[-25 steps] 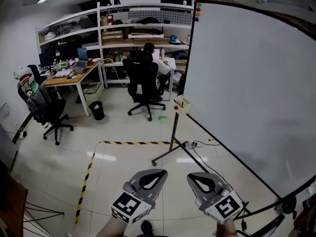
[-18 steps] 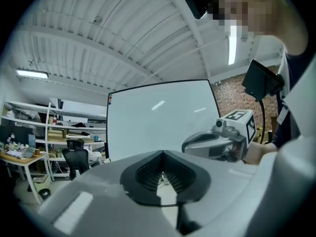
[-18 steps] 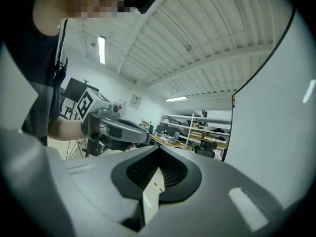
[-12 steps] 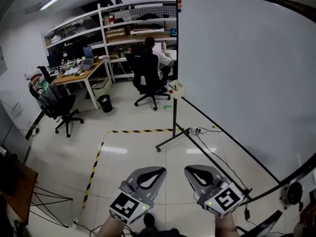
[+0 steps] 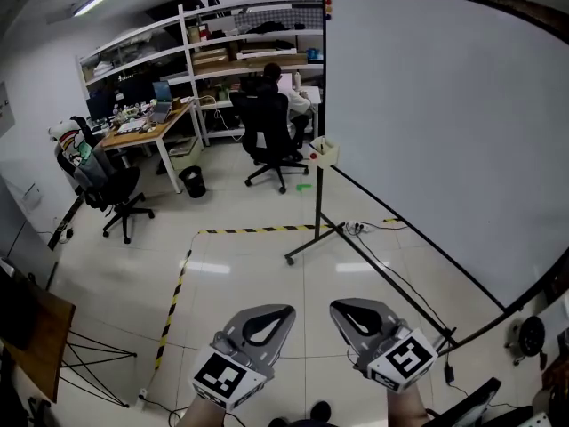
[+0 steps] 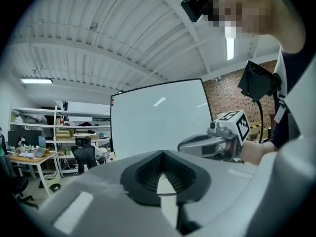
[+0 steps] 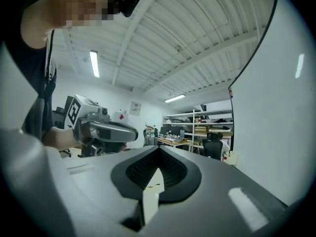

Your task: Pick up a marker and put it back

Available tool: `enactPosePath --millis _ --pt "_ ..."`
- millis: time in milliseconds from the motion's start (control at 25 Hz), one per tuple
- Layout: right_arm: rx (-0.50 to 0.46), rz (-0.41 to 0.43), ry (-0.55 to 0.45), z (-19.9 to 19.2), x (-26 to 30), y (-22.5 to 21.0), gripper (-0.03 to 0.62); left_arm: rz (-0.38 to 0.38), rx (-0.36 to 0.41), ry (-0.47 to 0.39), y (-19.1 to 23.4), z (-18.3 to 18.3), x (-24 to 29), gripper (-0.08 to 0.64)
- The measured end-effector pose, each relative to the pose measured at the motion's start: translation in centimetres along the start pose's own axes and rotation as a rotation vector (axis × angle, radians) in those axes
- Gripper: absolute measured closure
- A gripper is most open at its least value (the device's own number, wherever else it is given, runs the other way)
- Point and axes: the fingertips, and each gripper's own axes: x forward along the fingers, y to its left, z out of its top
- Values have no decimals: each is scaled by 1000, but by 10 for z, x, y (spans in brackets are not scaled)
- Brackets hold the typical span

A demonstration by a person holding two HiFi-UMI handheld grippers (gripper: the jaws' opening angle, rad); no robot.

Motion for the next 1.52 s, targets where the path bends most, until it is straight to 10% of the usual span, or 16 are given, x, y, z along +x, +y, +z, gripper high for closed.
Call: enactPosePath --millis 440,1520 --pt "-18 -125 142 -10 -4 108 592 -112 -101 -20 -12 -22 -104 554" --pt "-35 -250 130 -11 -203 82 592 -290 -18 31 -221 -1 -42 554"
